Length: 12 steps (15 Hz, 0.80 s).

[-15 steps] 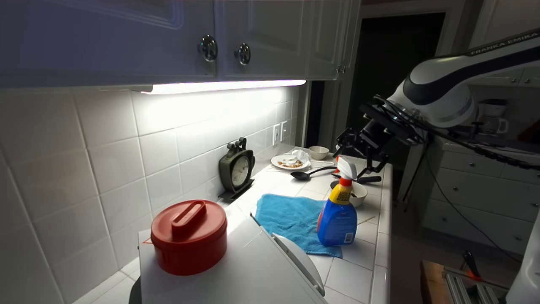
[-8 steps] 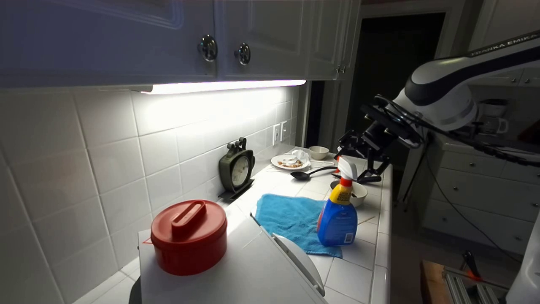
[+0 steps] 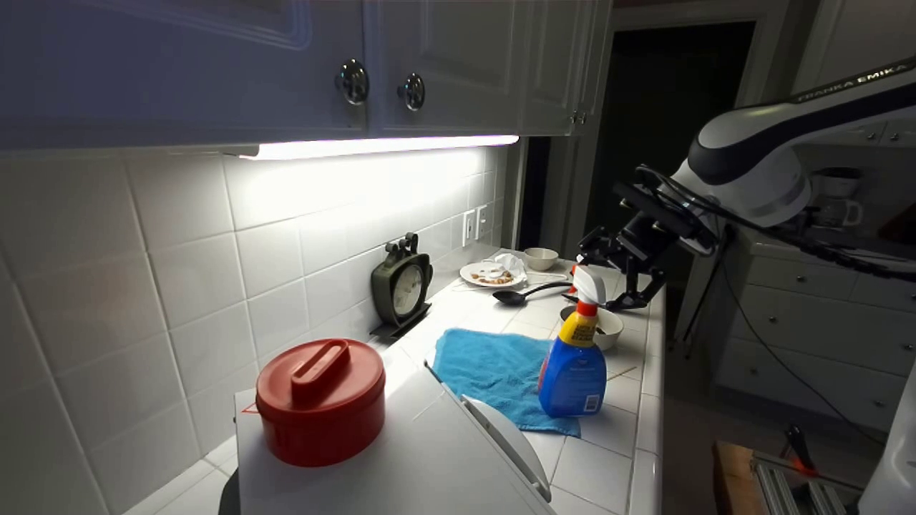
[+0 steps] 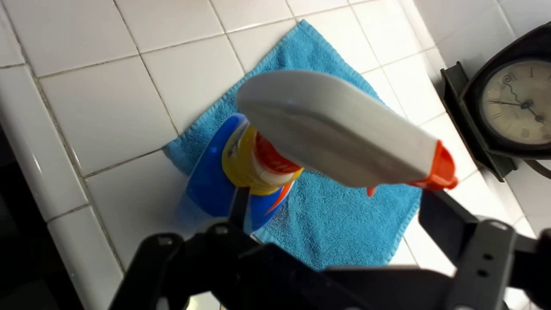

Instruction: Squeeze the spray bottle

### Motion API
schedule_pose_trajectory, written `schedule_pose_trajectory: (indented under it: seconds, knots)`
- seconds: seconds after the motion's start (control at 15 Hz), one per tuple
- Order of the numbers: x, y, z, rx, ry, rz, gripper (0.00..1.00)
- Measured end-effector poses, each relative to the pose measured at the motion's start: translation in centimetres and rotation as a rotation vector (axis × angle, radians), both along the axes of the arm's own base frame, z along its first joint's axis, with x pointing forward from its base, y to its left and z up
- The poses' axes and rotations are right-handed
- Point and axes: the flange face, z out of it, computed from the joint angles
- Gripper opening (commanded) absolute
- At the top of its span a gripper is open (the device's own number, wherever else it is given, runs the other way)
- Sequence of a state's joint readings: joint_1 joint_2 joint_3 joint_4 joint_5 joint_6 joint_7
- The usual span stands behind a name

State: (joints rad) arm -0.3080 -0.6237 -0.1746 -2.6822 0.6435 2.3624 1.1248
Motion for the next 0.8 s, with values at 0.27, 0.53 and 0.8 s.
schedule_pose_trajectory:
  seconds: [0.27, 0.53, 0.8]
  knots:
    - [-0.2, 0.2, -0.7, 0.062, -0.016, -0.024, 1.0]
    - [-0.2, 0.2, -0.9, 0.131, -0.063, -0.039, 1.0]
    - [-0.4, 0.3, -1.4, 0.187, -0.095, -0.038, 1.0]
